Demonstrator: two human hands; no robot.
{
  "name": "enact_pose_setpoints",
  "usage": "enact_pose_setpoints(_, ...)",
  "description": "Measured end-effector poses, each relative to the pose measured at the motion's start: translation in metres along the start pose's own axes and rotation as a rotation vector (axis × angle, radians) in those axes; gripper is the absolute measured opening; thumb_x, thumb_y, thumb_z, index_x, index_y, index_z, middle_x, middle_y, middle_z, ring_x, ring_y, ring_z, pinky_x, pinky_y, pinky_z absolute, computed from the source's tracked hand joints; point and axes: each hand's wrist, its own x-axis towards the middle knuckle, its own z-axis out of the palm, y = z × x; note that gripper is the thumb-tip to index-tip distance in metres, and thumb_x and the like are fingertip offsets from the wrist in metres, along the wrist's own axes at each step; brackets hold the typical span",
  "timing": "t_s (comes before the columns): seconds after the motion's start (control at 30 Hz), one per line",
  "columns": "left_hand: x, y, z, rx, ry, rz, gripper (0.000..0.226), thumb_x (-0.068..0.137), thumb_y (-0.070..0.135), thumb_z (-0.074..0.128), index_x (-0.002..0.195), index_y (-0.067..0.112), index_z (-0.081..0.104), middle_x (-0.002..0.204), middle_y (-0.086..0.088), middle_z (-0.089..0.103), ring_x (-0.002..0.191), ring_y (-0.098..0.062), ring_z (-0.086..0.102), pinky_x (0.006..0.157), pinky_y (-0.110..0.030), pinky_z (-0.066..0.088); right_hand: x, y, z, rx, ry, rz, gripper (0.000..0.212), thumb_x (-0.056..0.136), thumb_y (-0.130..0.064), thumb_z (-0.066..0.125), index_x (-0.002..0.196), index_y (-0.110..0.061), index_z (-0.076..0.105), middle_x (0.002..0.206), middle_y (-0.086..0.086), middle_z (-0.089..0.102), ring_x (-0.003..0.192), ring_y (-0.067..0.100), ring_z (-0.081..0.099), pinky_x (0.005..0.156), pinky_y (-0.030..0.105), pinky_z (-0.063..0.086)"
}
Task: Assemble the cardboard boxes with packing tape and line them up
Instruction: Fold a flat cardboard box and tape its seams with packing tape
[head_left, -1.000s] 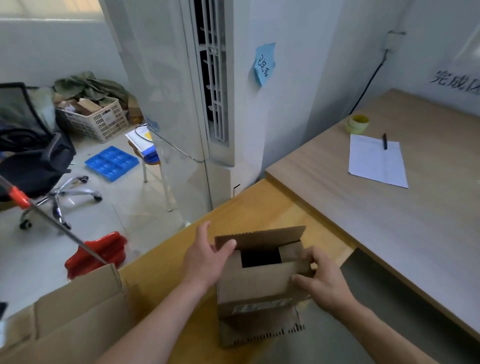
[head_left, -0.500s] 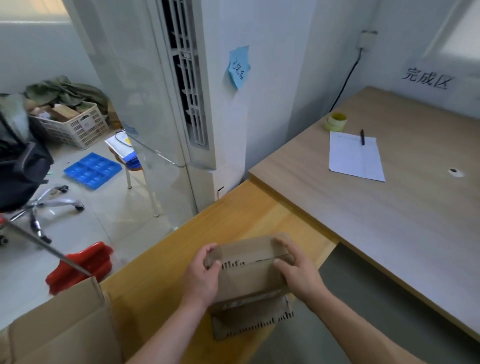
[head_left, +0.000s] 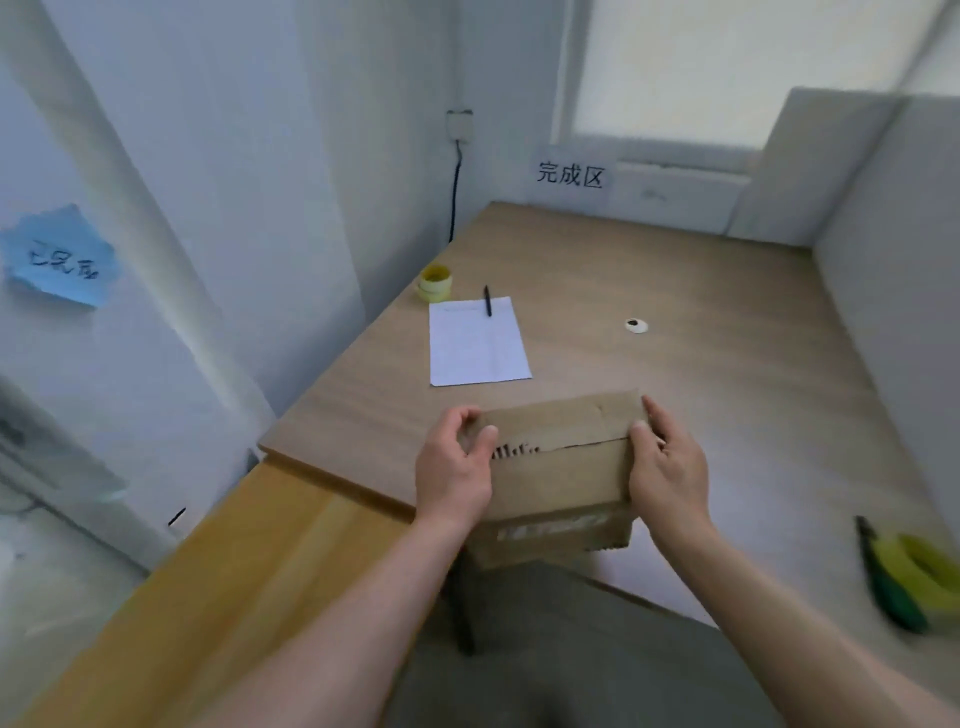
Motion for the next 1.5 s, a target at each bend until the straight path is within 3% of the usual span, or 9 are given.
enact_pose_setpoints(0.33,0.040,0.000,0.209,0.146,-0.274,-0.097,0.011,0.094,0.022,0.061,0.105,0.019,0.060,0.109,-0.002,0.062,0.102,-0.020,0.057,0.087,-0.028,0.043,0.098,0.129,-0.101,-0.035,0.086,0.293,0.012,0.100,-0.031,0.053,0.107,-0.023,0.059,0.099,-0.009,0.063,0.093,0.011,0.059,0.083,0.037,0.052)
enact_pose_setpoints(0.53,0.055,-0.014,0.228,0.297,-0.318,0.104,0.013,0.094,0.016,0.060,0.105,0.013,0.065,0.107,-0.006,0.061,0.102,-0.026,0.059,0.082,-0.025,0.039,0.104,0.151,-0.098,-0.063,0.104,0.359,0.013,0.102,-0.034,0.047,0.104,-0.022,0.053,0.095,-0.008,0.059,0.086,0.008,0.056,0.063,0.028,0.044)
enact_pose_setpoints(0.7,0.049,0.014,0.241,0.712,-0.422,0.633,0.027,0.092,0.041,0.042,0.093,0.026,0.064,0.138,-0.008,0.053,0.129,-0.038,0.046,0.094,-0.048,0.046,0.111,0.151,-0.087,-0.035,0.158,0.329,0.011,0.101,-0.032,0.050,0.102,-0.022,0.054,0.094,-0.007,0.060,0.086,0.010,0.058,0.068,0.032,0.050)
enact_pose_setpoints(0.8,0.021,0.025,0.255,0.853,-0.588,0.659,0.039,0.093,0.055,0.027,0.110,0.035,0.057,0.151,-0.004,0.041,0.140,-0.037,0.033,0.109,-0.059,0.032,0.111,0.150,-0.081,-0.034,0.252,0.319,0.007,0.099,-0.027,0.053,0.099,-0.020,0.055,0.090,-0.008,0.061,0.082,0.012,0.059,0.071,0.035,0.051)
enact_pose_setpoints(0.97,0.030,0.012,0.262,0.885,-0.554,0.719,0.033,0.091,0.050,0.037,0.102,0.032,0.063,0.139,-0.009,0.054,0.127,-0.041,0.047,0.099,-0.063,0.041,0.116,0.148,-0.103,-0.001,0.128,0.370,0.019,0.102,-0.028,0.046,0.094,-0.018,0.060,0.089,-0.001,0.063,0.084,0.016,0.059,0.074,0.037,0.050)
enact_pose_setpoints(1.13,0.037,0.012,0.264,0.871,-0.562,0.787,0.036,0.092,0.049,0.037,0.106,0.030,0.063,0.140,-0.009,0.052,0.129,-0.041,0.045,0.101,-0.063,0.040,0.122,0.185,-0.203,-0.573,0.263,0.274,0.028,0.087,-0.015,0.067,0.115,-0.012,0.068,0.110,0.007,0.069,0.105,0.028,0.060,0.088,0.034,0.047)
enact_pose_setpoints(1.27,0.039,0.013,0.266,0.838,-0.552,0.801,0.035,0.093,0.049,0.036,0.108,0.031,0.062,0.140,-0.008,0.052,0.130,-0.041,0.044,0.102,-0.065,0.039,0.121,0.225,-0.255,-1.070,0.061,0.469,0.032,0.084,-0.029,0.060,0.115,-0.023,0.065,0.124,0.011,0.061,0.110,0.036,0.051,0.094,0.041,0.047)
enact_pose_setpoints(1.37,0.040,0.013,0.268,0.829,-0.556,0.793,0.036,0.093,0.050,0.035,0.108,0.032,0.062,0.141,-0.007,0.051,0.132,-0.040,0.043,0.104,-0.064,0.037,0.116,0.236,-0.267,-1.199,-0.139,0.603,0.040,0.080,-0.016,0.054,0.115,-0.031,0.067,0.132,0.006,0.053,0.116,0.032,0.047,0.098,0.039,0.044)
enact_pose_setpoints(1.5,0.040,0.013,0.268,0.797,-0.546,0.794,0.035,0.094,0.051,0.035,0.108,0.033,0.062,0.140,-0.005,0.052,0.133,-0.039,0.043,0.104,-0.064,0.037,0.116,0.243,-0.275,-1.244,-0.181,0.551,0.028,0.089,-0.019,0.053,0.100,-0.039,0.069,0.123,0.000,0.055,0.112,0.026,0.046,0.091,0.037,0.040)
